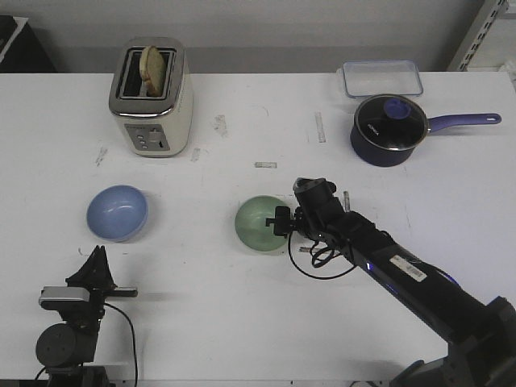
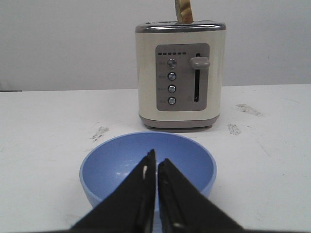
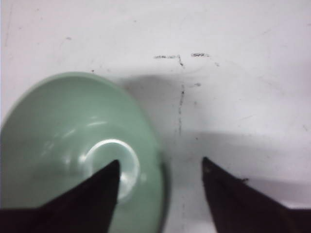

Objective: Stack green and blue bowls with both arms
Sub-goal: 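Slide the green bowl with the right gripper toward the table center, then release the green bowl and retract the right arm to rest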

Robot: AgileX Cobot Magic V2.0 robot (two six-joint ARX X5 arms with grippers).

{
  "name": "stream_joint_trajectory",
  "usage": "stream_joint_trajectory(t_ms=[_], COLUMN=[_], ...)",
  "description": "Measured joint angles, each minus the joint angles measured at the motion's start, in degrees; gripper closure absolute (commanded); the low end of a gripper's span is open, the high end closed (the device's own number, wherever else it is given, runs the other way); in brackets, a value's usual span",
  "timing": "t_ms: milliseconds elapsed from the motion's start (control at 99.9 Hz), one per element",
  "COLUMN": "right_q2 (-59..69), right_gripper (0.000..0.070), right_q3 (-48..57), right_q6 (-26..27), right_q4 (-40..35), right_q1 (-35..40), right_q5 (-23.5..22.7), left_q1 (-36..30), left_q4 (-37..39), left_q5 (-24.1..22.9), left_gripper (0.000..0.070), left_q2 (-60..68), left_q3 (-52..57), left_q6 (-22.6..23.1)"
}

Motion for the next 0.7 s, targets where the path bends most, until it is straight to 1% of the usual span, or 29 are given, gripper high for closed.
stream_joint_trajectory(t_ms=[80, 130, 220, 260, 320, 430, 520, 621, 701], right_q2=[-2.2, -4.2, -8.0, -9.4, -11.2, -14.4, -17.2, -20.0, -22.4], right_gripper=[0.0268, 0.0268, 0.0273, 0.0292, 0.0343, 0.0501, 0.059, 0.0688, 0.069], right_q3=[0.0, 0.0, 0.0, 0.0, -0.3, -3.3, -7.0, -10.4, -12.7], right_q6=[-1.3, -2.9, -7.9, -10.8, -15.6, -25.2, -31.9, -35.7, -36.8], right_q4=[0.0, 0.0, 0.2, 0.4, 1.1, 4.7, 7.0, 9.6, 12.0], right_q1=[0.0, 0.0, -0.3, -0.8, -1.6, -4.3, -7.0, -10.9, -14.3], right_q5=[1.9, 3.1, 5.3, 6.2, 7.4, 7.9, 7.9, 7.9, 7.6], left_q1=[0.0, 0.0, 0.0, 0.0, 0.0, 0.0, 0.0, 0.0, 0.0], left_q4=[0.0, 0.0, 0.0, 0.0, 0.0, 0.0, 0.0, 0.0, 0.0], left_q5=[0.0, 0.0, 0.0, 0.0, 0.0, 0.0, 0.0, 0.0, 0.0], left_gripper=[0.0699, 0.0699, 0.0699, 0.0699, 0.0699, 0.0699, 0.0699, 0.0699, 0.0699], left_q2=[0.0, 0.0, 0.0, 0.0, 0.0, 0.0, 0.0, 0.0, 0.0], left_q3=[0.0, 0.0, 0.0, 0.0, 0.0, 0.0, 0.0, 0.0, 0.0], left_q6=[0.0, 0.0, 0.0, 0.0, 0.0, 0.0, 0.0, 0.0, 0.0])
